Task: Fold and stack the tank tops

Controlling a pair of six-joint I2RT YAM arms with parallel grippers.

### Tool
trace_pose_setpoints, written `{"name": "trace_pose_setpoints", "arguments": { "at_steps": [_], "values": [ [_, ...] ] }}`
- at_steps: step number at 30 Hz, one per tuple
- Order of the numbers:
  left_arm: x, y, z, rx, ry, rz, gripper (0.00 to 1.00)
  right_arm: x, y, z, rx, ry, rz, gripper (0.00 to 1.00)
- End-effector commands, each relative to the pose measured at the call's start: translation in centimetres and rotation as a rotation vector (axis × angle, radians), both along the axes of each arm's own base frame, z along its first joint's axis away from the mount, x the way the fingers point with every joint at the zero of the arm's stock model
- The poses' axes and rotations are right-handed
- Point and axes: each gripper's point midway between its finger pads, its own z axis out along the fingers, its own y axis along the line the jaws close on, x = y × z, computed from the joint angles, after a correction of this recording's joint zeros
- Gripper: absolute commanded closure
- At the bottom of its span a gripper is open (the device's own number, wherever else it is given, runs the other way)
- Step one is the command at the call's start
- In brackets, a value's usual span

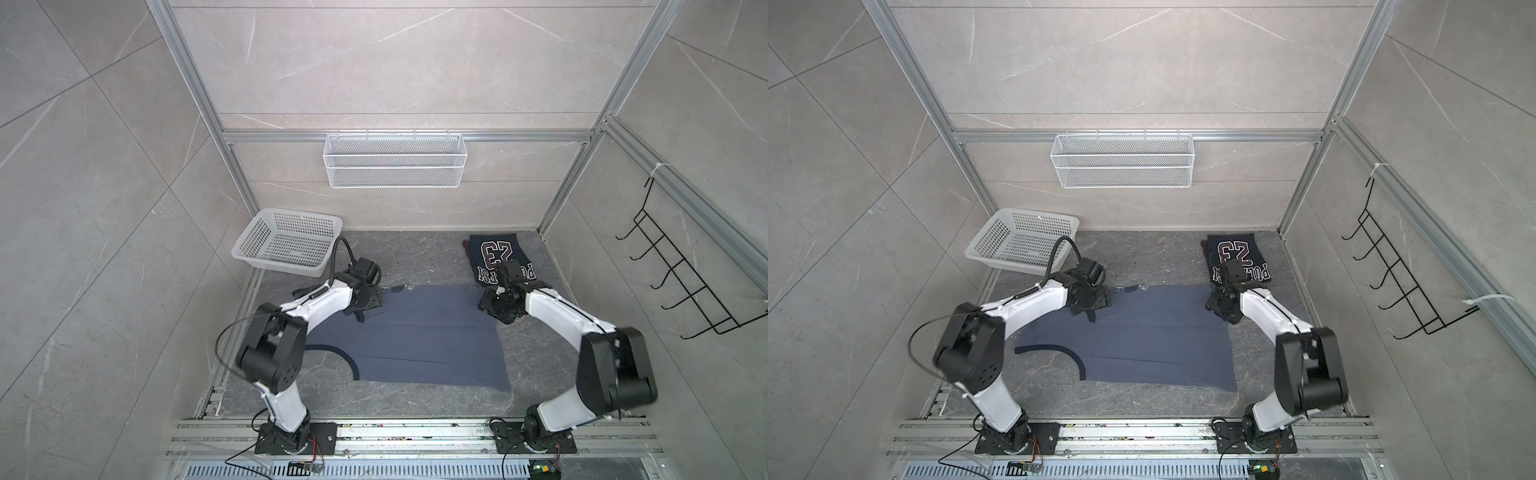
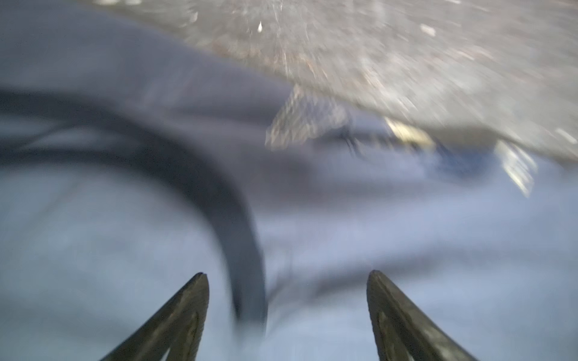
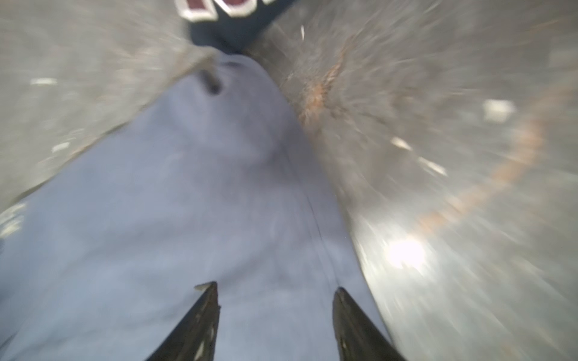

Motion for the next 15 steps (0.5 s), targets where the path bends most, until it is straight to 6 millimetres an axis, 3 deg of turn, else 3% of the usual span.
{"name": "trace_pose_setpoints", "arguments": {
  "at_steps": [1,5,7,11,15],
  "values": [
    [-6.6,1.9,1.4,0.065,0.041,0.014,0.18,-5.2,-0.5,-0.3,-0.058,0.087,0.047,0.40],
    [-13.1,2.6,-0.8,0.045,0.142,0.022,0.21,-10.0,0.6,-1.1,-0.053,0.149,0.066,0.40],
    [-15.3,2.5,-2.2,0.025,0.187,0.020,0.23,-12.0,1.4,-1.6,-0.066,0.175,0.064,0.40],
    [-17.1,2.1,-5.0,-0.027,0.236,0.033,0.27,-15.5,2.4,-3.6,-0.071,0.254,0.029,0.41],
    [-17.2,1.9,-6.6,-0.053,0.240,0.046,0.31,-18.0,1.6,-4.5,-0.105,0.277,-0.026,0.42]
  ]
}}
